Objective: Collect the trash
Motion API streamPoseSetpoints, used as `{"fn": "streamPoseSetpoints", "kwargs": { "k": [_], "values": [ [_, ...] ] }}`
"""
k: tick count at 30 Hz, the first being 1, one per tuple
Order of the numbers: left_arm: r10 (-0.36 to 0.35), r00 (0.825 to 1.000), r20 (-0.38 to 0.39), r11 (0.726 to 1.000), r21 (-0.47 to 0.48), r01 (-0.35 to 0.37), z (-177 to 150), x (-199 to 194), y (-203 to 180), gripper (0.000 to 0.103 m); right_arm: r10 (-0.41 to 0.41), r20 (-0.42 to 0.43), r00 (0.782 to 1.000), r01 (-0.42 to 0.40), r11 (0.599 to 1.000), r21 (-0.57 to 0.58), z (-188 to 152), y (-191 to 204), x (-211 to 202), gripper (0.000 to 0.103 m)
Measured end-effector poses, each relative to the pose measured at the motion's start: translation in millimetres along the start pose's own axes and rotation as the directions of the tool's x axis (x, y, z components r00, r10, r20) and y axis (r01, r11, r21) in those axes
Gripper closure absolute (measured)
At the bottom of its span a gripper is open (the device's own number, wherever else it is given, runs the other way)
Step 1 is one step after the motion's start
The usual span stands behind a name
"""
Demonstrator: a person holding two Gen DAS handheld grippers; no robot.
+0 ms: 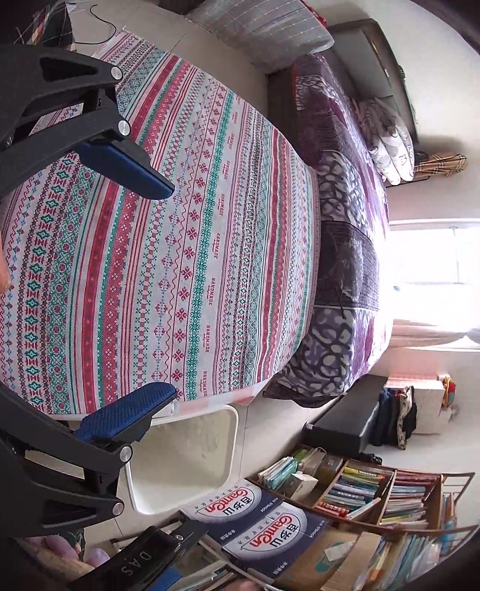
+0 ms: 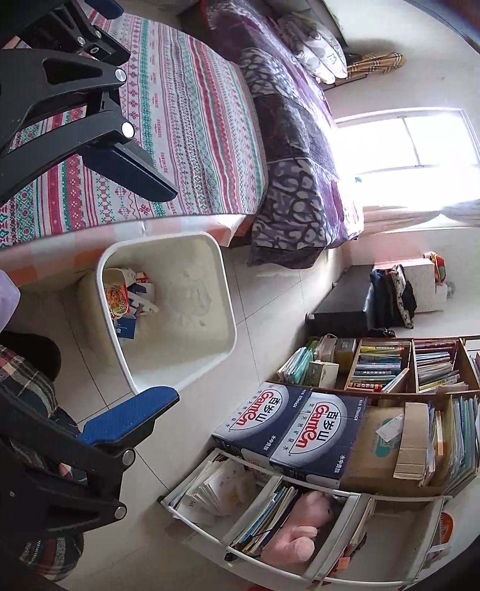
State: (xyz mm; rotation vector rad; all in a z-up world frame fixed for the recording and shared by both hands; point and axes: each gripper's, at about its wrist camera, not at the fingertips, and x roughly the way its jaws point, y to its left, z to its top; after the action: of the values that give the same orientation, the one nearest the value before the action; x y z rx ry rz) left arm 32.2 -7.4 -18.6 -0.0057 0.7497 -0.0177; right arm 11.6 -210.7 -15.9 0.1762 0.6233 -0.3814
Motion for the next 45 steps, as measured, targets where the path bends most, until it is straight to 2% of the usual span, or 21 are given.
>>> {"fn": "streamPoseSetpoints", "kwargs": {
  "k": [9, 19, 45],
  "values": [
    [-0.002, 1.000, -0.018, 0.999, -0.039, 0.001, 0, 2, 9, 0.007, 0.008, -0.003, 1.000, -0.008, 0.996, -0.086, -9, 20, 3, 0.007],
    [0.023, 0.999, -0.030, 0.998, -0.058, -0.024, 0, 6, 12, 0.007, 0.024, 0.040, 0.999, -0.018, 0.990, -0.143, -12, 29, -6, 0.007],
    [0.044, 0.997, -0.056, 0.997, -0.059, -0.048, 0, 14, 15, 0.007, 0.031, 0.007, 1.000, -0.029, 0.991, -0.128, -12, 26, 0, 0.007]
  ]
}}
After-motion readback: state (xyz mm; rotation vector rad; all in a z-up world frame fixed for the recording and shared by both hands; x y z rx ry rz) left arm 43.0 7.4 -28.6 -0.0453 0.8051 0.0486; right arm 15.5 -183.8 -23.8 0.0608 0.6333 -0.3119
